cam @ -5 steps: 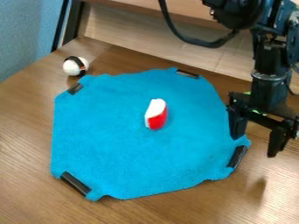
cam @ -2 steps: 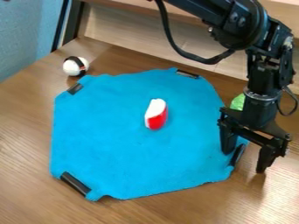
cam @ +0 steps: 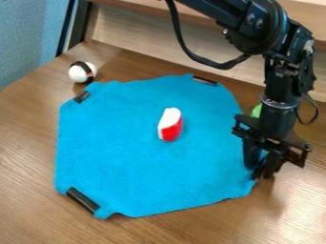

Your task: Fold the cloth from left to right

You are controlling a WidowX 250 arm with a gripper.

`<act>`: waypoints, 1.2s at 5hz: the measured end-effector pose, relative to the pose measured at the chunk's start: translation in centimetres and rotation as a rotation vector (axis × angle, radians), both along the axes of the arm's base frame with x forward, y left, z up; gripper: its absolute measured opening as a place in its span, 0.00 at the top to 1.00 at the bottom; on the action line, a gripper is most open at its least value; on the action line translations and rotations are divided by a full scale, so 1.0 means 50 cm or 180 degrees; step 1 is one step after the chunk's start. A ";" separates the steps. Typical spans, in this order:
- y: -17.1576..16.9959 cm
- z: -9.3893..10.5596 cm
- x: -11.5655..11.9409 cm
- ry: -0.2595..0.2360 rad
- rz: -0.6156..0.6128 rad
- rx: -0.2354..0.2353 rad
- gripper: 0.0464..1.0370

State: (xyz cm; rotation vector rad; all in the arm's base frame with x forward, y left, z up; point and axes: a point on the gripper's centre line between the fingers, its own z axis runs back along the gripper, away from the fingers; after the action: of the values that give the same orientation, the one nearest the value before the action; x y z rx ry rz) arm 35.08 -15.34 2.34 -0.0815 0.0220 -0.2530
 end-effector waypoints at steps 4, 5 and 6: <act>0.033 0.042 -0.001 0.0025 0.0044 -0.0042 0.99; 0.059 0.086 0.026 -0.0105 0.0104 -0.0098 0.99; 0.090 0.114 0.048 -0.0117 0.0115 -0.0169 0.99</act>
State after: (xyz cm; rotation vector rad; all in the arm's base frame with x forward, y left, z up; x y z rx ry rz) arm 37.49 -10.83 8.07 -0.1300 -0.0228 -0.2190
